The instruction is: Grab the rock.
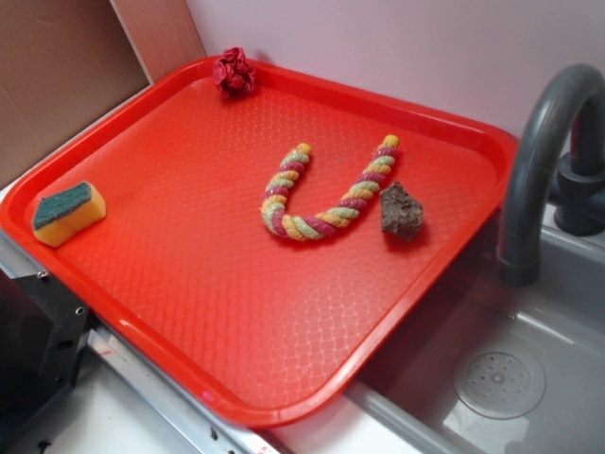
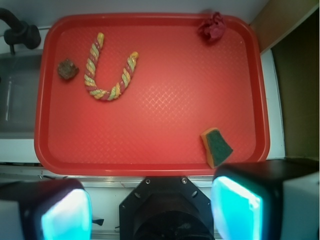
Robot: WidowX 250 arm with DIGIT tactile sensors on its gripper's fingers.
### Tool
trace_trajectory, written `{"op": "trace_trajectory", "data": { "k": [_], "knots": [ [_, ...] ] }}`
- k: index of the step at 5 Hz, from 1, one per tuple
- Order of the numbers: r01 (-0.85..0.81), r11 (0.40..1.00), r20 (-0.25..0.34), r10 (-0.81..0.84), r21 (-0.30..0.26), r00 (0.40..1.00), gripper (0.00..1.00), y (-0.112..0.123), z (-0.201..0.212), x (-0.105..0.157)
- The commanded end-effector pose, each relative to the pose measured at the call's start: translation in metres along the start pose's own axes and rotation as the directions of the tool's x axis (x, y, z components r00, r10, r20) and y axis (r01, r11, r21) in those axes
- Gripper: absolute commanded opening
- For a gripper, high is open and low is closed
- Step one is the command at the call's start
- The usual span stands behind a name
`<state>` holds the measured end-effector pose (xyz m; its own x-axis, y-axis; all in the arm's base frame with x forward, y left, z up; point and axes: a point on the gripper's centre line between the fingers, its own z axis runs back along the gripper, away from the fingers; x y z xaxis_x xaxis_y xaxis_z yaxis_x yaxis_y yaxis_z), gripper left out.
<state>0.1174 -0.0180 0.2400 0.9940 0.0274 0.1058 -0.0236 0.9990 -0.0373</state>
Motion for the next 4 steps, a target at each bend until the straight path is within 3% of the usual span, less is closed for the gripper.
{"op": "trace_trajectory", "data": {
  "k": [1,2,3,4],
  "knots": [
    [0.263,0.964,0.036,-0.264,0.026,0.964,1.0,-0.012,-0.024,0.033],
    [0.453,0.891,0.076,-0.454,0.038,0.888,1.0,-0.028,-0.041,0.053],
    [0.572,0.819,0.066,-0.573,0.045,0.817,1.0,-0.051,-0.069,0.078],
    [0.679,0.734,0.089,-0.676,-0.002,0.731,1.0,-0.07,-0.097,0.106]
  ]
}}
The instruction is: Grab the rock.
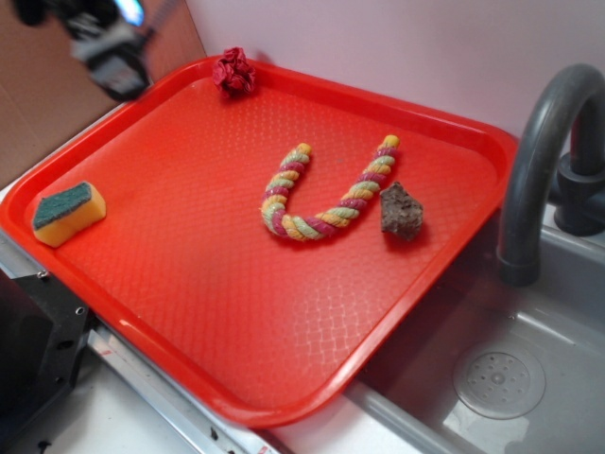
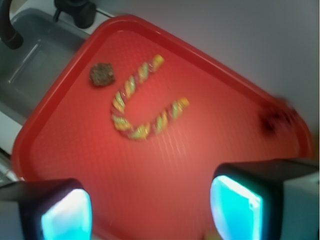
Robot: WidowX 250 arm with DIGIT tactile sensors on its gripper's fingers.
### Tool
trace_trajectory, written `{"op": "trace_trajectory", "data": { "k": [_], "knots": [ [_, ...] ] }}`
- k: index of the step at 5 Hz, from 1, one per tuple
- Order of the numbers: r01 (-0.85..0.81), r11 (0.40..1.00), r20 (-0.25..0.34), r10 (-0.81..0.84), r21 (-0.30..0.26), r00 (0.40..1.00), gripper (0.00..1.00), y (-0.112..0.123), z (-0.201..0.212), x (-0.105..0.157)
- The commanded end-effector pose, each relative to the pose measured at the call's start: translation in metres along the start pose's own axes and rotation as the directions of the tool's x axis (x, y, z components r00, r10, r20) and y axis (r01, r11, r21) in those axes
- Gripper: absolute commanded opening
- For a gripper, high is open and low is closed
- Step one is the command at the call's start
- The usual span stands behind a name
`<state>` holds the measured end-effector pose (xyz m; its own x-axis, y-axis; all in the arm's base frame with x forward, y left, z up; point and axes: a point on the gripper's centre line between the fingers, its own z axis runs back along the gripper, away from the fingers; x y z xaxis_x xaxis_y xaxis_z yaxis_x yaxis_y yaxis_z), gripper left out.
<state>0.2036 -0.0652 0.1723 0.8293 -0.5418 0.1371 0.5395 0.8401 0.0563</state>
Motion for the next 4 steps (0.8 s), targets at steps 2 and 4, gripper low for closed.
{"op": "trace_trajectory", "data": {
  "k": [2,4],
  "knots": [
    [0.308,0.948,0.066,-0.303,-0.083,0.951,1.0,-0.015,-0.064,0.08],
    [0.415,0.896,0.046,-0.413,-0.158,0.91,1.0,-0.024,-0.103,0.097]
  ]
}}
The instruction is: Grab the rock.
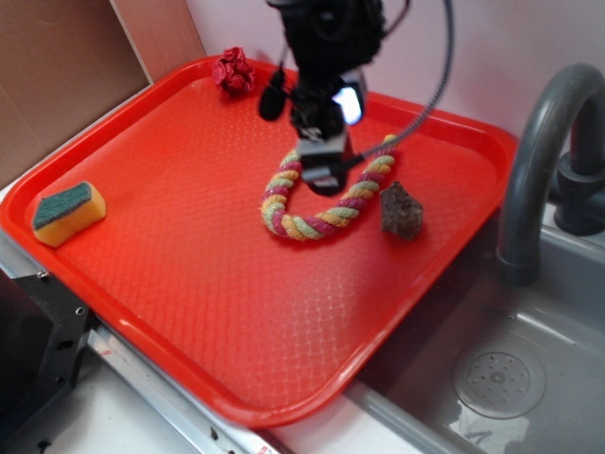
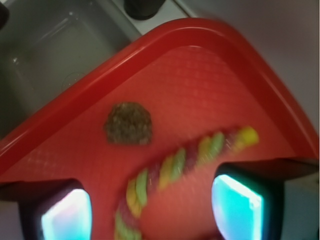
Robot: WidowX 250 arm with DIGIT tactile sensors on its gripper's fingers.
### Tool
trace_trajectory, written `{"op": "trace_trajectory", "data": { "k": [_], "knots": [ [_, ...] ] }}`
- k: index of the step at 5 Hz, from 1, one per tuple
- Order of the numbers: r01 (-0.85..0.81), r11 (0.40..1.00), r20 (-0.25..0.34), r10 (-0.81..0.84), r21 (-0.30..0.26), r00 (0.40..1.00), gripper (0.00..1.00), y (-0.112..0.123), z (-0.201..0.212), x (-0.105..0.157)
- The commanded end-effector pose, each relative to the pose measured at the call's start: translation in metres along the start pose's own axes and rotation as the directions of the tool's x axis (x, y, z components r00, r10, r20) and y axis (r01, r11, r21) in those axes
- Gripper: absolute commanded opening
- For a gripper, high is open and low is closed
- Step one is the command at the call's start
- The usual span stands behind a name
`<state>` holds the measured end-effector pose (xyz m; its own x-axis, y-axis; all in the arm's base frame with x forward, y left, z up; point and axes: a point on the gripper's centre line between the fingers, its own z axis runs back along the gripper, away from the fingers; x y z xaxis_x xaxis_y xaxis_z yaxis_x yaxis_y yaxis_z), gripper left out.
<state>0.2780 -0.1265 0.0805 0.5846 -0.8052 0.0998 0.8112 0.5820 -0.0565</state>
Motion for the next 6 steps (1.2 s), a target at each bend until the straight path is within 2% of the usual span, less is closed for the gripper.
{"op": "trace_trajectory", "data": {
  "k": [1,2,4,5,6],
  "knots": [
    [0.102,0.994,0.015,-0.102,-0.025,0.995,1.0,-0.007,-0.016,0.024],
    [0.115,0.993,-0.022,-0.116,-0.035,0.993,1.0,-0.008,-0.031,0.027],
    [0.182,0.98,-0.039,-0.185,-0.078,0.982,1.0,-0.019,-0.049,0.037],
    [0.19,0.98,-0.091,-0.195,-0.061,0.977,0.77,-0.021,-0.06,0.039],
    [0.195,0.979,-0.111,-0.201,-0.062,0.973,0.0,-0.025,-0.065,0.039]
  ]
}}
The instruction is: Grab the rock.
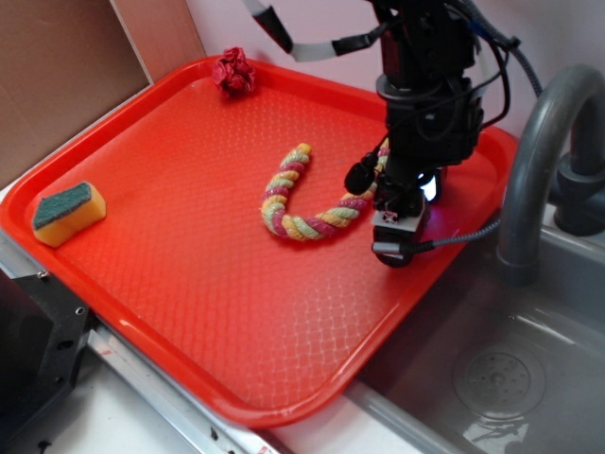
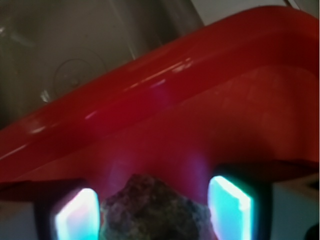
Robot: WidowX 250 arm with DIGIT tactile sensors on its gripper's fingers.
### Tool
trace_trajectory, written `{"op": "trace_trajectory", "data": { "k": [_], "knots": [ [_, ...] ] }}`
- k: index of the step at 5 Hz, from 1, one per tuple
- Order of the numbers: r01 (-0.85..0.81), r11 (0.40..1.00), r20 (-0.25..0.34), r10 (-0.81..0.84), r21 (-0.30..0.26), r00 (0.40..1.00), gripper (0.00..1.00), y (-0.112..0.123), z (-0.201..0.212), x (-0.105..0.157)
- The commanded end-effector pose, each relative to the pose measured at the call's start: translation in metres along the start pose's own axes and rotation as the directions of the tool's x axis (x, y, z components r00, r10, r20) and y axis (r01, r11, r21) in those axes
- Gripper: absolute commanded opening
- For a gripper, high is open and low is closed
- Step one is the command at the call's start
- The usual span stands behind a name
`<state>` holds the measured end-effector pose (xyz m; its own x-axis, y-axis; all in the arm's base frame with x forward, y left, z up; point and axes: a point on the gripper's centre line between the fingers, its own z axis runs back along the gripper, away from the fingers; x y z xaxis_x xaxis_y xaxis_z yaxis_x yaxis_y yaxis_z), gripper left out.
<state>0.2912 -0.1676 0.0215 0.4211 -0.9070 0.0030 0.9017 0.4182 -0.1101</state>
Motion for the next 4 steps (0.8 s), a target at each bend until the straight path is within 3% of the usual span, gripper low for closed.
{"op": "trace_trajectory", "data": {
  "k": [1,2,3,4],
  "knots": [
    [0.019,1.0,-0.022,-0.018,0.015,1.0,0.0,-0.017,-0.006,0.007],
    [-0.168,0.985,-0.071,0.17,0.034,0.983,0.0,-0.008,0.022,-0.014],
    [-0.406,0.902,0.03,0.406,0.147,0.913,0.0,-0.005,0.071,-0.045],
    [-0.621,0.772,0.168,0.6,0.134,0.782,0.0,-0.014,0.118,-0.069]
  ]
}}
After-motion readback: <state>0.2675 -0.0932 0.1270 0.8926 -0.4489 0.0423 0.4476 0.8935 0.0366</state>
